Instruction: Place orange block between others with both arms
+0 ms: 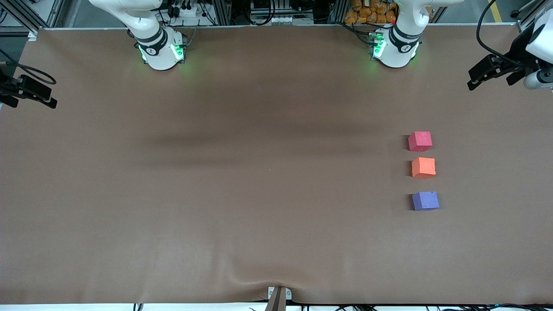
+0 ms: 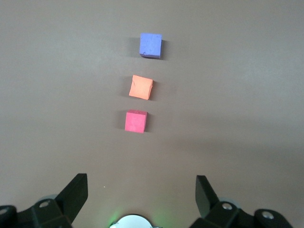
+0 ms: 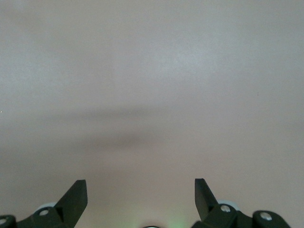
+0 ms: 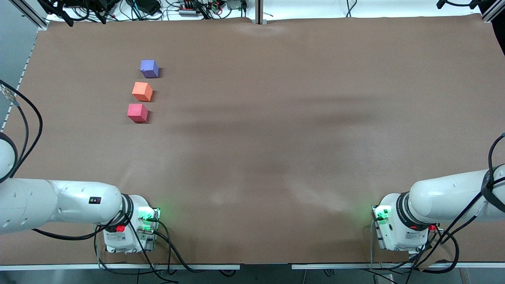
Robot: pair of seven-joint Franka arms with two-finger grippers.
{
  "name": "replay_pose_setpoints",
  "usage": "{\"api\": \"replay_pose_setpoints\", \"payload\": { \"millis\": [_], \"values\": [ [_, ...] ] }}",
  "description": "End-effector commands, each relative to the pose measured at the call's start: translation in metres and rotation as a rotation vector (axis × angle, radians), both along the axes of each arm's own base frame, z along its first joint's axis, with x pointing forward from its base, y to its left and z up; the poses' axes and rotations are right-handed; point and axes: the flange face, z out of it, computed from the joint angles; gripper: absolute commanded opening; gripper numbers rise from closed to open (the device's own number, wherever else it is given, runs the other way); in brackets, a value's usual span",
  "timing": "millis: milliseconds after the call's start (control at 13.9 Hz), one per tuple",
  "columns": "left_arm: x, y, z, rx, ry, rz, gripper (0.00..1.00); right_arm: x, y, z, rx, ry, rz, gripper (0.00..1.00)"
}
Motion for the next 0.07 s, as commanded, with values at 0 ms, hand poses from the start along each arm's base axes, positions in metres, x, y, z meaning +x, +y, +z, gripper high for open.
{"api": "replay_pose_setpoints", "payload": {
  "millis": [0],
  "values": [
    [0.0054,-0.0002,0.0081,0.020,-0.008,-0.030,1.00,-0.0016,0.0022,-0.0015,-0.005,0.007,-0.013,1.00]
  ]
}}
